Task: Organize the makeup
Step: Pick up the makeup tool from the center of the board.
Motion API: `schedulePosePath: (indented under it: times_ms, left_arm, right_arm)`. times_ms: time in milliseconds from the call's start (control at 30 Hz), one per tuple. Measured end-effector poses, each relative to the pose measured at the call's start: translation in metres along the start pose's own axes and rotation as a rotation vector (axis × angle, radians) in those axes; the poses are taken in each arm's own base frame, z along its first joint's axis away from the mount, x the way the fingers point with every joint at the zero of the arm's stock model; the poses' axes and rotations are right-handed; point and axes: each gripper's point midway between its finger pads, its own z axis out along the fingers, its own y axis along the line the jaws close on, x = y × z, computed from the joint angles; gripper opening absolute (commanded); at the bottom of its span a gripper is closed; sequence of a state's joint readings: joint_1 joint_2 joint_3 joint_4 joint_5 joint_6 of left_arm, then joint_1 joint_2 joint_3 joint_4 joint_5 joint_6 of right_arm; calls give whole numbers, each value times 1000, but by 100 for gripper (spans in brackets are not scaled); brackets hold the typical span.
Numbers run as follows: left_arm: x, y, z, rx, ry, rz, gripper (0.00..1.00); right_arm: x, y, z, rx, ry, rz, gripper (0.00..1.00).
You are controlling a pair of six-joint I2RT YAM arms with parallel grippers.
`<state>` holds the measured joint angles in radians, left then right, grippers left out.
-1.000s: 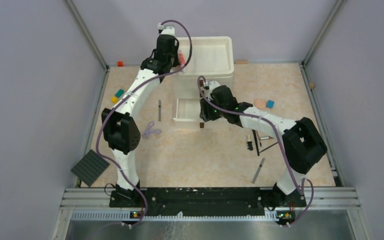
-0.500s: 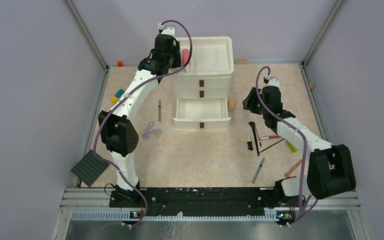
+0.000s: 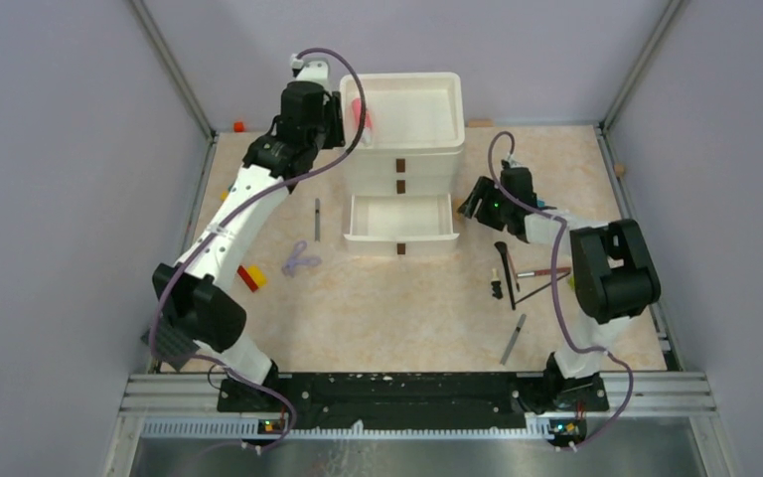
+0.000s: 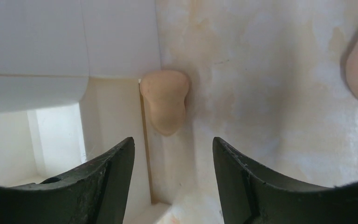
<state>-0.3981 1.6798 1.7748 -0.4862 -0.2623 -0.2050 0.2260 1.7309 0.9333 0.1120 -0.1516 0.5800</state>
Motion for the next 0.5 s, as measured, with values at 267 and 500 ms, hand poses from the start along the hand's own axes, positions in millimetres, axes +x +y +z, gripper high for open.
schedulePosePath:
  times_ms: [267, 500]
  left_arm:
    - [6, 26, -58, -37, -36, 27, 53]
    - [23, 46, -88, -66, -68, 60, 52]
  right_arm:
    - [-3, 0, 32, -11, 12, 28, 53]
    - [-10, 4, 43, -32, -5, 40, 36]
